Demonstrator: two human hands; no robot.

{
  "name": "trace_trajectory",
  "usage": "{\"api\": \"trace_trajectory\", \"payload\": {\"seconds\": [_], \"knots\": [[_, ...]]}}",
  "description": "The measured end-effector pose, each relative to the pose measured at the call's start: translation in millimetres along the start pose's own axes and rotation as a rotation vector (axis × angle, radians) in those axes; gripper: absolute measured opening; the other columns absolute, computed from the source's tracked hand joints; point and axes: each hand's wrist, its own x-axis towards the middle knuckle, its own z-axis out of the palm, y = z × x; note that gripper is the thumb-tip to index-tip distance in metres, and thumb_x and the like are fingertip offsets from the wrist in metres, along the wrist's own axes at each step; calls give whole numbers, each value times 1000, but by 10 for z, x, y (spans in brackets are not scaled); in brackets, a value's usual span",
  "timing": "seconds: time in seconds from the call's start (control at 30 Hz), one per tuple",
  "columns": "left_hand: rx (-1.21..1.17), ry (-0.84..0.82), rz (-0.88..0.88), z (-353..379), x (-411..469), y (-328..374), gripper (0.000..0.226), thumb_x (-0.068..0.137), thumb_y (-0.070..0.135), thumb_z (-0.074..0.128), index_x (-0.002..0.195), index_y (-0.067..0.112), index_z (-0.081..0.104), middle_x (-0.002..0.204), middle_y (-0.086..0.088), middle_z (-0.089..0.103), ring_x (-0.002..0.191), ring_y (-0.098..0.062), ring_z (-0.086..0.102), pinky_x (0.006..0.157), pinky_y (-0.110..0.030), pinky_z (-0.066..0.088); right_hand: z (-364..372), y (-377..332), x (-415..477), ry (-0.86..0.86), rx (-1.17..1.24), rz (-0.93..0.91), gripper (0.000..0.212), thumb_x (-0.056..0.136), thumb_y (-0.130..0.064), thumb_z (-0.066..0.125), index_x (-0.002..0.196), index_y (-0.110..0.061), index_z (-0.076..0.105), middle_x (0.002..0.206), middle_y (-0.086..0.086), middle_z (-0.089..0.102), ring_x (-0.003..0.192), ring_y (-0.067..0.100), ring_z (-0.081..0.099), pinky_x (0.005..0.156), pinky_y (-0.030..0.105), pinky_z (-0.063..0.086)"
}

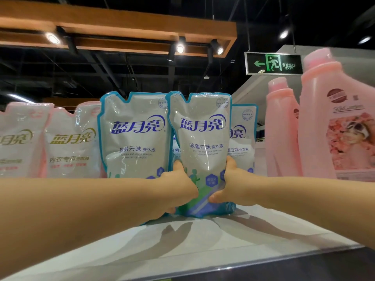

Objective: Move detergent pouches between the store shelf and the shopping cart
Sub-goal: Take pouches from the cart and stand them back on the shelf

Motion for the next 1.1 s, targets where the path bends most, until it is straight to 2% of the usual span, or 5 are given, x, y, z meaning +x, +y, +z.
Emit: {"api": "trace_trajectory", "payload": {"seconds": [0.17,0.37,0.53,0.8,1.1], "knots": [[-25,-42,-18,-90,-72,69,68,88,17,59,142,17,19,74,2,43,59,-11,47,55,-25,49,15,0,-12,8,-13,16,113,77,-38,74,149,-17,-11,141,9,38,117,26,47,96,31,44],[-58,-16,-88,-123,-285,109,67,87,14,57,142,23,20,127,-6,47,113,-26,52,85,-40,54,-54,-56,-99,-23,5,42,104,77,-36,74,147,-14,1,133,11,46,116,29,49,101,38,43],[-39,33,8,-190,-508,144,58,88,13,56,139,27,33,127,-1,47,111,-24,53,76,-33,54,-180,-103,-333,-11,-38,15,90,78,-36,72,141,-9,14,130,12,46,117,30,49,100,39,43],[59,234,272,-185,-1148,358,16,88,20,57,100,23,68,101,3,67,89,-13,58,73,-20,44,-540,-37,-1122,115,-57,-187,33,87,-30,60,113,-11,65,118,8,64,109,23,58,91,28,45],[-94,179,452,66,-2094,912,22,86,20,60,65,25,63,67,7,67,73,-11,64,84,-30,52,-924,273,-2437,287,-31,-228,15,88,-28,59,92,-23,72,91,-3,66,84,12,55,73,22,39]]}}
